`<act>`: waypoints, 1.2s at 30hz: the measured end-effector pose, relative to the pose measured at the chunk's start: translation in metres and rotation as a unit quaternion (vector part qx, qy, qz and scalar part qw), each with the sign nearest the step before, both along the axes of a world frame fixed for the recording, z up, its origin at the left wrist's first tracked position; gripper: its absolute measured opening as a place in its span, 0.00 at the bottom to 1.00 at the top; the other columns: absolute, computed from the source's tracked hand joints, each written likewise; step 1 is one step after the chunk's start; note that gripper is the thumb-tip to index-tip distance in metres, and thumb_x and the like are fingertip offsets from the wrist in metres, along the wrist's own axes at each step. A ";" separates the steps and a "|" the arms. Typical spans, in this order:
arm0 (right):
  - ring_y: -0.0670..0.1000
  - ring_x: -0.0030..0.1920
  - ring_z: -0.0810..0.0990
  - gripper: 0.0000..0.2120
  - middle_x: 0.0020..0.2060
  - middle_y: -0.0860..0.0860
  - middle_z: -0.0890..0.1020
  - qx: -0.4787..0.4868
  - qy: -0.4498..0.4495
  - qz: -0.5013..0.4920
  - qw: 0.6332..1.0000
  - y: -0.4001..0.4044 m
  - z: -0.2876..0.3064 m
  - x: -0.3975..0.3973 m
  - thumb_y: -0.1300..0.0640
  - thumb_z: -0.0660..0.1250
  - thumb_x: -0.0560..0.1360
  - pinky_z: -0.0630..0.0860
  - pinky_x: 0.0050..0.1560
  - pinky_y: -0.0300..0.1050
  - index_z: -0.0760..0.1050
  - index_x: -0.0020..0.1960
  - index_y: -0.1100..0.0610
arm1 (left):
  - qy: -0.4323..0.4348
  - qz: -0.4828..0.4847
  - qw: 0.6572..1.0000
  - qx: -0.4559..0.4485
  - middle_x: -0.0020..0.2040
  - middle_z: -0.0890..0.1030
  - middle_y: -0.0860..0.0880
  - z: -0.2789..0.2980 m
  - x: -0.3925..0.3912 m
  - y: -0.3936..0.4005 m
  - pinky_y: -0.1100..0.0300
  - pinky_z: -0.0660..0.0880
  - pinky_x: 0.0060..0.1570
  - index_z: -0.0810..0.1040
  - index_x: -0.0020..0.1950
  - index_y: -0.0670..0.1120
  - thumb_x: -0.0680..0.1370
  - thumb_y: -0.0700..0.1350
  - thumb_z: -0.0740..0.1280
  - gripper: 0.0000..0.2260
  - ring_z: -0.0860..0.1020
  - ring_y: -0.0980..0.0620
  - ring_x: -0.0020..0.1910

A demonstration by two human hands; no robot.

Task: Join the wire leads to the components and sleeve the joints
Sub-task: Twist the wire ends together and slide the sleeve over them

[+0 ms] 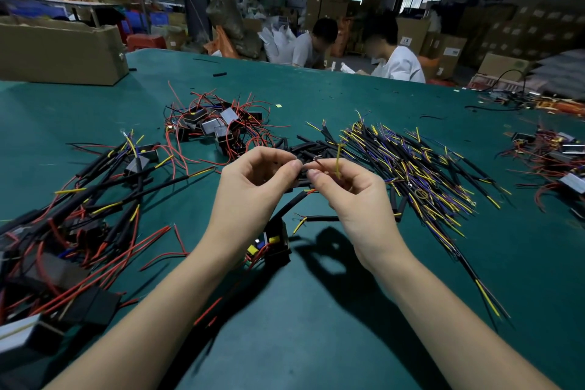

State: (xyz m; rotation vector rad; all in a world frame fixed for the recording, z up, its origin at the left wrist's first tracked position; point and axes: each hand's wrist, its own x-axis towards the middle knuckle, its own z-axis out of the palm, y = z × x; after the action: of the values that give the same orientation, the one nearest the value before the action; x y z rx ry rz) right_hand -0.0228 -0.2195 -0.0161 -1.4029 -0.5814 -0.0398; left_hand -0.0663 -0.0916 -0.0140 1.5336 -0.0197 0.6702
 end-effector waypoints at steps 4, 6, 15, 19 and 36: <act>0.41 0.40 0.79 0.07 0.37 0.45 0.83 -0.005 -0.016 -0.005 1.000 0.000 -0.001 -0.001 0.67 0.68 0.75 0.74 0.46 0.31 0.80 0.44 0.56 | -0.005 -0.005 1.000 0.024 0.32 0.80 0.57 0.001 0.000 0.001 0.72 0.72 0.38 0.80 0.41 0.45 0.75 0.38 0.69 0.04 0.76 0.63 0.33; 0.41 0.40 0.79 0.07 0.38 0.49 0.83 -0.006 -0.021 -0.009 1.000 0.000 -0.001 -0.002 0.67 0.68 0.75 0.74 0.45 0.31 0.80 0.44 0.56 | -0.005 -0.004 0.999 0.038 0.32 0.81 0.57 0.001 -0.001 0.000 0.71 0.72 0.38 0.81 0.41 0.45 0.76 0.38 0.69 0.05 0.76 0.64 0.33; 0.44 0.40 0.77 0.06 0.38 0.50 0.82 -0.012 -0.029 -0.017 0.999 -0.001 -0.003 -0.001 0.67 0.67 0.75 0.75 0.44 0.33 0.80 0.45 0.57 | -0.056 0.071 0.962 0.256 0.36 0.81 0.53 0.001 -0.006 0.004 0.68 0.71 0.40 0.82 0.44 0.45 0.76 0.39 0.69 0.03 0.76 0.60 0.36; 0.42 0.39 0.78 0.08 0.38 0.50 0.82 -0.016 -0.033 -0.017 0.999 -0.001 -0.002 -0.001 0.67 0.67 0.75 0.74 0.43 0.31 0.80 0.43 0.56 | -0.078 0.079 0.930 0.349 0.38 0.79 0.49 -0.001 -0.004 0.009 0.60 0.73 0.42 0.82 0.46 0.41 0.75 0.37 0.70 0.02 0.76 0.51 0.39; 0.57 0.48 0.82 0.07 0.46 0.58 0.83 -0.077 -0.079 -0.036 0.993 -0.008 0.000 0.003 0.64 0.68 0.76 0.77 0.52 0.48 0.82 0.51 0.57 | -0.046 0.058 0.922 0.380 0.41 0.73 0.58 -0.002 -0.004 0.008 0.55 0.68 0.48 0.76 0.45 0.49 0.76 0.46 0.67 0.02 0.73 0.56 0.44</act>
State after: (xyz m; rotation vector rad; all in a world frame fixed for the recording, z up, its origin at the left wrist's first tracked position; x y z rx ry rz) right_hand -0.0199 -0.2278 -0.0161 -1.5802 -0.6763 -0.1676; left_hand -0.0700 -0.0834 -0.0156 2.2582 -0.2930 0.8870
